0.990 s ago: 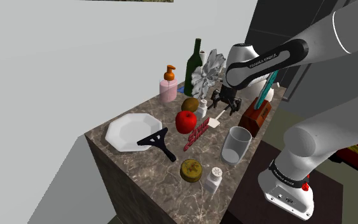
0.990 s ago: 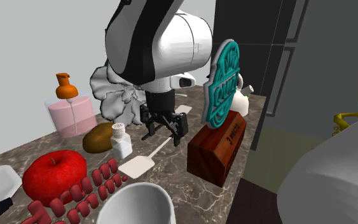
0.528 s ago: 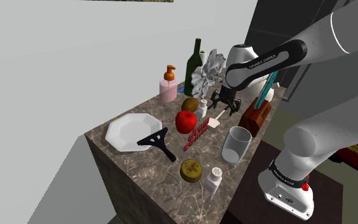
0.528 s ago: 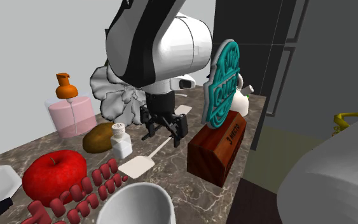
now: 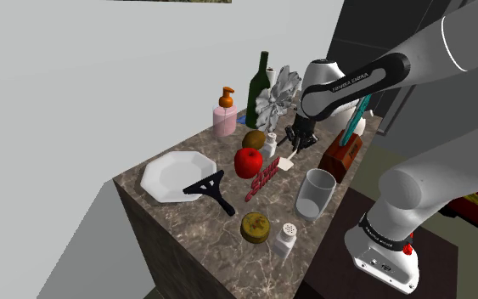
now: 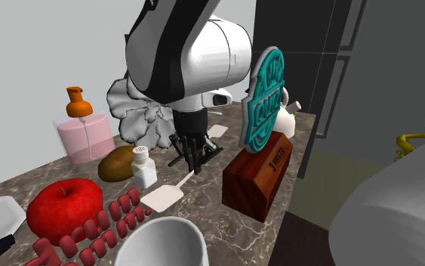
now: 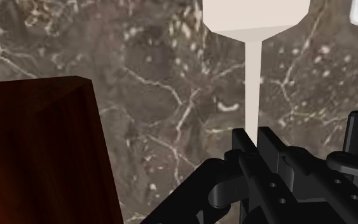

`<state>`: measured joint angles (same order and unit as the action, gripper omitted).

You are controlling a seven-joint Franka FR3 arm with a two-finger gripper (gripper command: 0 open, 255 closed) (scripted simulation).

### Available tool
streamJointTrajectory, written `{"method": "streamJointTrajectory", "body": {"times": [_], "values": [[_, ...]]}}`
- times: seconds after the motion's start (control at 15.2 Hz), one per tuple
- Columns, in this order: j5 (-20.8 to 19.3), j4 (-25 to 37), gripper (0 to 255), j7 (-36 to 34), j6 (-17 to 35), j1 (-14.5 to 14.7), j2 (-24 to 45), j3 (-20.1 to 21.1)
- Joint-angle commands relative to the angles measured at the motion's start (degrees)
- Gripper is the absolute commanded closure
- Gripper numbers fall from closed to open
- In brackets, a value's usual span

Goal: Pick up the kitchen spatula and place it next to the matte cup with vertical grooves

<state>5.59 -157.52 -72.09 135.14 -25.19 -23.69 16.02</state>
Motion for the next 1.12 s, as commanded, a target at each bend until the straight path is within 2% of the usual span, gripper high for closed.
{"method": "streamJointTrajectory", "body": {"times": [0.0,1.06], "values": [[0.0,0.0,255,0.0,0.0,0.0,0.0,0.0],[0.1,6.7,255,1.1,-14.3,0.4,-7.6,-1.8]]}}
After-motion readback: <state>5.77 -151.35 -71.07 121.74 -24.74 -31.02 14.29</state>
